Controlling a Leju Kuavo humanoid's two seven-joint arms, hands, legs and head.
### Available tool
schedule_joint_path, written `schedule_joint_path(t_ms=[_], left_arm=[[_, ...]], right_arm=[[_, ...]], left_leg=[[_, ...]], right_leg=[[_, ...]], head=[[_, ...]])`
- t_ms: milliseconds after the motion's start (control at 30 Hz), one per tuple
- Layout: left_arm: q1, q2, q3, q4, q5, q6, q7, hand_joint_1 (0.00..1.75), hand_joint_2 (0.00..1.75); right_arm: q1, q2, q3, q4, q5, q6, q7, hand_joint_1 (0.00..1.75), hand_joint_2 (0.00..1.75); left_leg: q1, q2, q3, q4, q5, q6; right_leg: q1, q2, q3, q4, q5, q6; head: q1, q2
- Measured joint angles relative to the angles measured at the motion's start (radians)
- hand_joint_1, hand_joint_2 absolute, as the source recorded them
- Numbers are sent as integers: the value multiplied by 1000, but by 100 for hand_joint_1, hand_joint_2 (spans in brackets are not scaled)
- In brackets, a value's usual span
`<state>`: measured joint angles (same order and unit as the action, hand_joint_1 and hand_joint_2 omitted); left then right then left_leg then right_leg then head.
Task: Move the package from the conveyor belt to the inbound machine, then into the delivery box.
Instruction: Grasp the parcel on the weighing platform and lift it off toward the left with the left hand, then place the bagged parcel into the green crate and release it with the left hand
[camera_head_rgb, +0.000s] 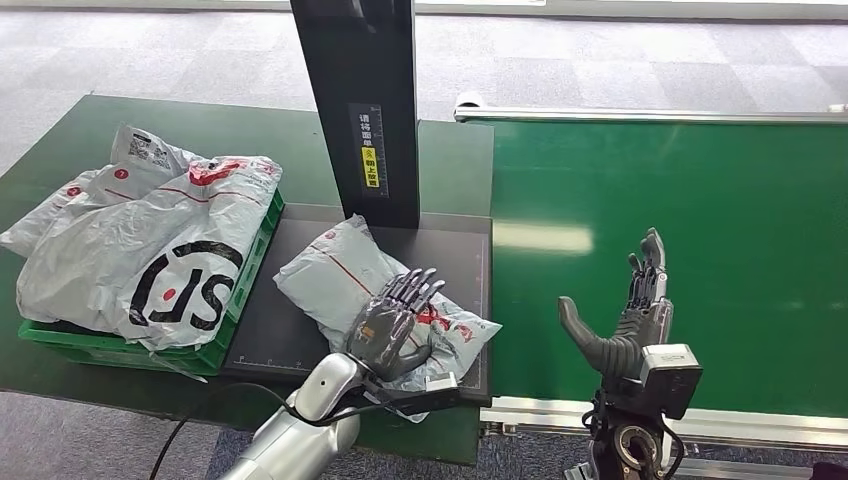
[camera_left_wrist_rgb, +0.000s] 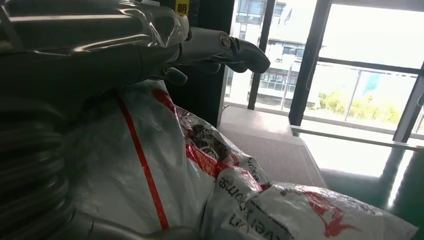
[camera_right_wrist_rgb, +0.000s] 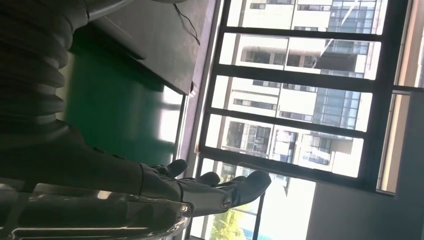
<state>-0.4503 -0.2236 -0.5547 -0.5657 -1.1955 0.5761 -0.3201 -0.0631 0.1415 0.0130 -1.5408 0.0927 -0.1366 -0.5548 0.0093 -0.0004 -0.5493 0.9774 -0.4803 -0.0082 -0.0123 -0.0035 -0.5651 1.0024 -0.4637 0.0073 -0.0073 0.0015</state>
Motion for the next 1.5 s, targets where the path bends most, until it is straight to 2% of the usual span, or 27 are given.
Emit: schedule_joint_path(t_ms=[233,400,633,733,833,933,1100,1200,1300,1400,1500], left_arm=[[-12,-5,-14,36,21,24,1,175,175],[3,5,-5,-34,91,95,-35,175,175],[76,49,47,-367,165,116,-47,175,175],[118,59,94,-526,171,117,-105,175,175],[173,43,174,-709,173,119,-230,175,175],[223,6,258,-896,199,120,-335,175,175],[258,-44,375,-1178,260,120,-372,175,175],[245,-58,448,-1277,307,120,-374,175,175],[190,-62,541,-1309,335,120,-368,175,175],[99,-53,632,-1269,325,120,-312,175,175],[4,-14,699,-1170,291,119,-217,175,175]], right_arm=[[0,4,-17,0,0,0,-1,0,175],[1,7,-20,0,-3,-9,-3,0,175],[11,9,-25,-2,-17,-42,-12,0,175],[17,8,-26,-2,-29,-60,-20,0,175],[29,7,-27,-2,-40,-77,-30,0,175],[43,7,-28,-2,-46,-90,-40,0,175],[71,9,-27,-7,-47,-107,-52,0,175],[80,9,-27,-12,-46,-114,-57,0,175],[89,14,-27,-26,-44,-128,-60,0,175],[97,21,-27,-46,-42,-132,-58,0,175],[102,29,-27,-65,-37,-129,-51,0,175]], left_leg=[[0,0,3,0,2,1],[0,0,2,0,3,1],[0,1,-4,0,3,1],[0,1,-6,0,3,1],[0,1,-7,0,2,1],[0,1,-8,0,2,1],[0,1,-8,0,2,1],[0,1,-8,0,2,0],[0,1,-7,0,3,0],[0,1,-7,0,4,0],[1,1,-6,0,5,0]], right_leg=[[0,0,2,0,2,1],[0,0,1,0,2,1],[0,1,-6,0,2,1],[0,1,-8,0,2,1],[0,1,-9,0,2,1],[0,1,-10,0,2,1],[1,1,-10,0,2,1],[1,1,-10,0,2,1],[1,1,-9,0,2,1],[1,1,-9,0,3,0],[1,1,-9,0,4,-1]], head=[[0,0],[0,0],[0,0],[0,0],[0,0],[0,0],[0,0],[0,0],[0,0],[0,0],[0,0]])
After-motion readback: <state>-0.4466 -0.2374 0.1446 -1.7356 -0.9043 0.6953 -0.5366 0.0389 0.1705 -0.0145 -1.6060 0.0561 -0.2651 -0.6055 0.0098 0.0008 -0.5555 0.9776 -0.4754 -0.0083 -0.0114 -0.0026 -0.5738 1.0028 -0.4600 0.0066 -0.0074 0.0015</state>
